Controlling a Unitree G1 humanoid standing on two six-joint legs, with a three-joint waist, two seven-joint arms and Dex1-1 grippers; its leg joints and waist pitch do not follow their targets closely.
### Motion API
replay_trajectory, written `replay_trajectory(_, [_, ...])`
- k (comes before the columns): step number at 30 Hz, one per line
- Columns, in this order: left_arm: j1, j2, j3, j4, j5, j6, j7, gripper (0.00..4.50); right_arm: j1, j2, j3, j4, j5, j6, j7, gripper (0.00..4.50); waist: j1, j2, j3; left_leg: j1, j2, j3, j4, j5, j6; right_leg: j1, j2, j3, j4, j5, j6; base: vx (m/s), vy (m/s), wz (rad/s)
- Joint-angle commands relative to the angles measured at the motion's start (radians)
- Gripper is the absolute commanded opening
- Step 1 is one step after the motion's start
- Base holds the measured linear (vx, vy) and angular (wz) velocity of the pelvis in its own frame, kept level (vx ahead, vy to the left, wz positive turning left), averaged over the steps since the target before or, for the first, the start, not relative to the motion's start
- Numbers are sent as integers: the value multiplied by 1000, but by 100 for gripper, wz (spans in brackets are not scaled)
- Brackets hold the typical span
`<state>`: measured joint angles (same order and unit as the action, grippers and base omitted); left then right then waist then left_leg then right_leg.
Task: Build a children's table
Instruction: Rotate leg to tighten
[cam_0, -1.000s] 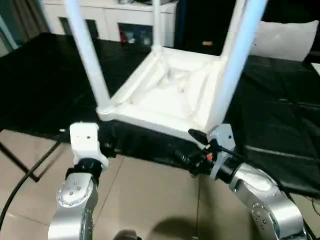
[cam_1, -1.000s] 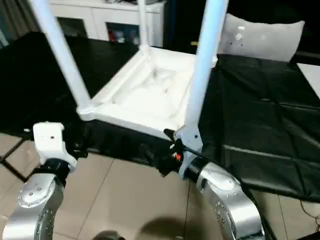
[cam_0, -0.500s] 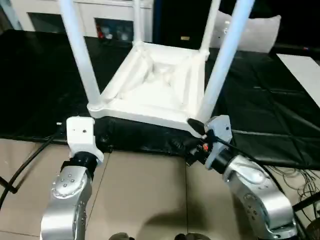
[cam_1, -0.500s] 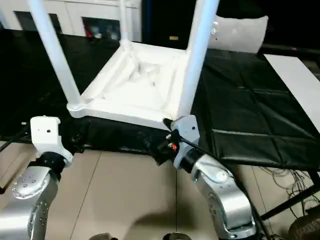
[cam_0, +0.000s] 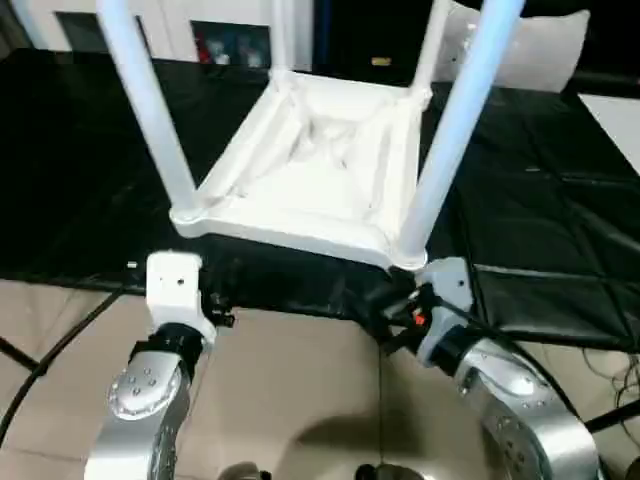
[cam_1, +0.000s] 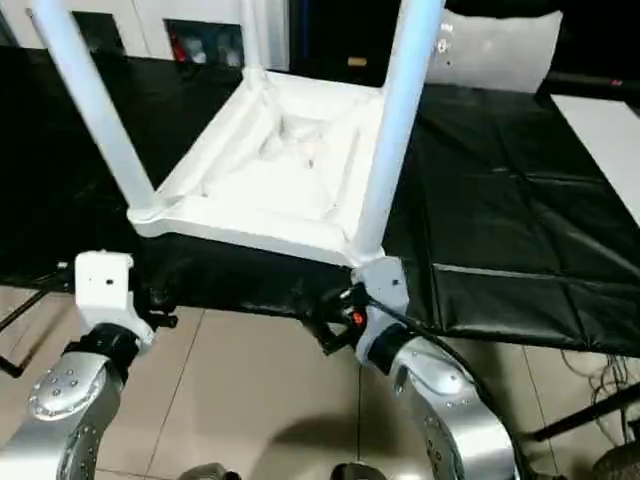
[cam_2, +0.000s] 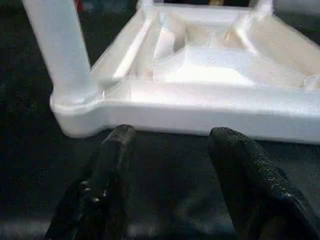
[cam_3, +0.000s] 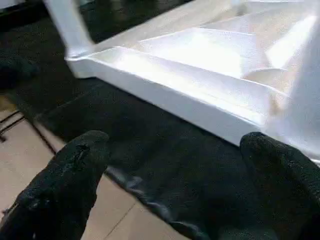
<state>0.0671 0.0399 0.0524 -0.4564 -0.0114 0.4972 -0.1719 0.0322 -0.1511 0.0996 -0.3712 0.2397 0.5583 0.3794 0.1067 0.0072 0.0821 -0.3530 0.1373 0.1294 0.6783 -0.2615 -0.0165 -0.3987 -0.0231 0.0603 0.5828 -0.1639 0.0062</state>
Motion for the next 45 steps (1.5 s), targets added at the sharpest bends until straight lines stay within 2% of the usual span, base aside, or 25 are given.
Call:
replay_trajectory(1, [5,17,9,-3,-6,4,-3,284,-6,11,-4,-17,12,4,-7,450,26,-24,-45,-73,10,-67,42,-143,-26,106,-194,224,-135,-398,-317,-2,171,-72])
replay_trajectory(2, [4,13,12,-4,-9,9,3,284,-7,12,-5,-20,14,3,-9,450,18,-1,-54,-85,23,-107,5,-63,43,99,-213,140,-124,-353,-327,-17,230,-44])
replay_trajectory(4, [4,13,12,-4,-9,9,3,284,-7,12,-5,-20,14,3,-9,450,-10,39,-44,-36,24,-110,-118,-110,179,45,-108,56,-109,-456,-241,-23,266,-27])
replay_trajectory(5, [6,6,14,-9,-14,16,10,284,-5,9,-3,-23,15,-7,-6,450,-62,58,-48,18,39,-114,-173,-263,225,-24,9,-50,1,-386,-169,-14,327,4])
replay_trajectory(6, [7,4,14,-11,-17,20,12,284,-4,8,-2,-24,15,-10,-5,450,-74,65,-58,8,56,-130,-200,-264,242,-23,10,-109,126,-220,-94,-14,327,4])
replay_trajectory(8, [29,-5,6,-30,-22,23,16,284,1,-1,5,-25,10,-16,-3,450,-72,67,-44,2,70,-140,-184,-204,236,-25,-19,-132,118,-131,-63,-42,258,5])
replay_trajectory(11, [45,-3,-8,-40,-19,18,18,284,0,-5,12,-24,9,-12,1,450,-72,29,-59,-16,84,-166,-162,-271,33,37,-127,-70,35,-15,-84,-71,180,-1])
replay_trajectory(14, [44,0,-9,-43,-18,5,20,284,-3,2,11,-21,13,-13,1,450,-65,30,-36,-27,71,-134,-157,-573,-131,36,-189,-43,-35,-342,-156,-100,108,1])
replay_trajectory(20, [41,1,1,-53,-31,8,22,284,-12,-7,19,-23,18,-18,16,450,-79,39,-18,-16,53,-129,-221,-938,-198,68,-125,-93,-28,-595,-52,-70,43,-3])
replay_trajectory(21, [43,2,0,-54,-31,7,20,284,-12,-9,20,-22,19,-17,16,450,-63,56,-17,-99,5,-118,-303,-913,-187,160,-92,-123,71,-516,-64,0,0,0])
replay_trajectory(23, [49,5,-6,-55,-32,5,17,284,-13,-8,17,-19,22,-18,8,450,-35,32,-25,-103,-49,-54,-304,-740,-161,167,-87,-113,90,-625,-91,-69,-1,35])
replay_trajectory(24, [51,5,-12,-55,-34,4,14,284,-13,-3,11,-16,22,-22,-1,450,-71,-31,-15,101,-71,-55,80,-327,-42,-20,-271,-56,-207,-1005,-155,-41,-25,52])
replay_trajectory(25, [51,6,-17,-54,-35,3,10,284,-12,1,5,-15,23,-23,-7,450,-97,-15,22,123,-64,-60,125,-152,16,-79,-254,-23,-251,-1143,-158,200,-102,55])
replay_trajectory(26, [50,9,-24,-53,-34,3,6,284,-12,-4,7,-12,17,-25,-7,450,-86,-7,43,9,-30,-99,120,-115,22,100,-288,17,-207,-1125,-173,223,-21,15])
replay_trajectory(27, [49,10,-33,-51,-33,3,4,284,-11,-12,13,-9,6,-32,-2,450,-81,-6,28,56,-20,-100,61,-224,2,134,-225,-37,-159,-1056,-153,223,-21,15])
replay_trajectory(28, [48,9,-35,-50,-33,3,5,284,-11,-15,16,-7,2,-37,1,450,-85,5,23,117,-12,-87,16,-338,-2,106,-178,-73,-139,-974,-143,57,86,7])
replay_trajectory(29, [47,7,-37,-49,-33,3,6,284,-10,-15,17,-7,0,-40,2,450,-104,49,43,169,72,-157,-174,-796,-51,38,-38,-141,-6,-573,-83,-60,52,22])
replay_trajectory(30, [46,5,-39,-48,-34,2,8,284,-10,-15,16,-6,0,-42,2,450,-125,42,10,153,133,-211,-251,-920,-48,66,-40,-130,106,-331,-40,-60,52,22])
replay_trajectory(33, [45,6,-48,-44,-44,0,5,284,-9,-17,18,-5,-3,-47,1,450,-137,82,-3,169,65,-208,-237,-752,30,18,-31,-159,133,-38,-17,46,88,-4])
replay_trajectory(36, [47,8,-56,-40,-46,-1,-3,284,-7,-22,24,-8,-7,-53,-5,450,-159,40,-42,209,31,-228,-218,-274,165,-18,-50,-137,88,-102,15,140,68,-23])
replay_trajectory(37, [47,8,-57,-40,-48,-2,-3,284,-6,-24,26,-8,-10,-55,-5,450,-157,4,-61,231,-19,-178,-179,-80,180,-16,-84,-95,23,-93,-5,192,-12,-7])
replay_trajectory(38, [46,6,-57,-37,-50,0,1,284,-5,-32,31,-6,-19,-62,-3,450,-123,-64,-79,83,-125,-74,-49,-96,156,175,-169,49,-57,-139,-105,260,-54,19])
replay_trajectory(40, [49,4,-57,-34,-49,4,8,284,-6,-36,32,-1,-22,-70,2,450,-95,-53,-88,-48,-91,-78,65,-52,132,273,-244,118,-34,216,-258,265,-39,13])
replay_trajectory(42, [56,-5,-52,-30,-54,-5,16,284,-10,-36,30,5,-23,-77,3,450,-76,-40,-71,-65,-55,-95,82,46,29,218,-218,56,-39,501,-328,218,7,-2])
replay_trajectory(45, [74,-13,-34,-26,-62,5,29,284,-24,-37,25,17,-13,-94,14,450,-60,46,-83,-46,8,-94,-121,549,92,167,-29,-129,24,426,-216,57,-1,-1])
